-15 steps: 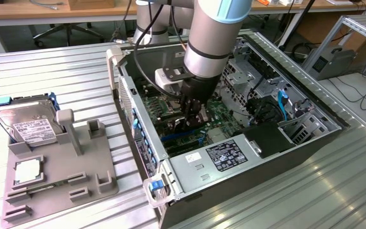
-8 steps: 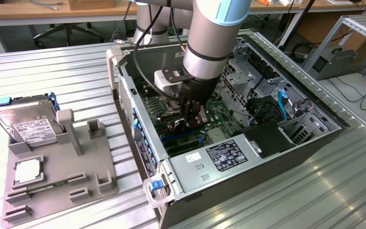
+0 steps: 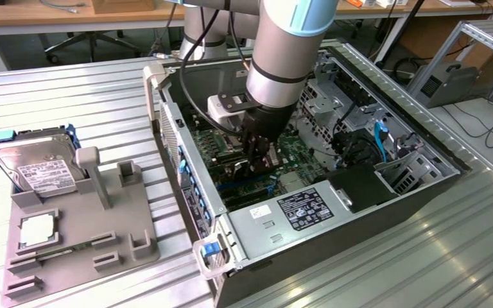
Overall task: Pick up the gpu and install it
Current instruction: 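Insert the gpu into the slot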
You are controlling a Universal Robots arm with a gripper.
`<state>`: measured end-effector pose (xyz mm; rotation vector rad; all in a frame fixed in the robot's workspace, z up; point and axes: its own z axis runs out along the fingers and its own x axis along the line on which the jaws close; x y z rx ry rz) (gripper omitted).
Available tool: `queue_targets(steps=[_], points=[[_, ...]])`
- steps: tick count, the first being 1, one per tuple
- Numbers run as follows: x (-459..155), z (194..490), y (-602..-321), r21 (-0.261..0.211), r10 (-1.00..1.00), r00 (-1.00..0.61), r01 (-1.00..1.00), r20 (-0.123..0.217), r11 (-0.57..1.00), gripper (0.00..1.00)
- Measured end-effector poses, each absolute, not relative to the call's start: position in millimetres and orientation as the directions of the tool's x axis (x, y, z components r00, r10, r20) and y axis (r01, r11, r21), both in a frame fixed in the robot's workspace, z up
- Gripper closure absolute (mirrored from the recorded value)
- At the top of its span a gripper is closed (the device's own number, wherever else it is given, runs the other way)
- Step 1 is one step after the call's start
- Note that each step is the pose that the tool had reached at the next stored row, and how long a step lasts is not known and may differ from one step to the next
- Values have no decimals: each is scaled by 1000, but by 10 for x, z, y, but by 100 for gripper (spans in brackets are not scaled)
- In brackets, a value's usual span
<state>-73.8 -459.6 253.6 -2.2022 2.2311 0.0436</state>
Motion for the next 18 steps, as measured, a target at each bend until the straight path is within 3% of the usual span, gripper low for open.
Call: queue_targets(steps=[18], points=[[-737,2540,-4596,15,-1000,-13,-1000,-24,13,73]])
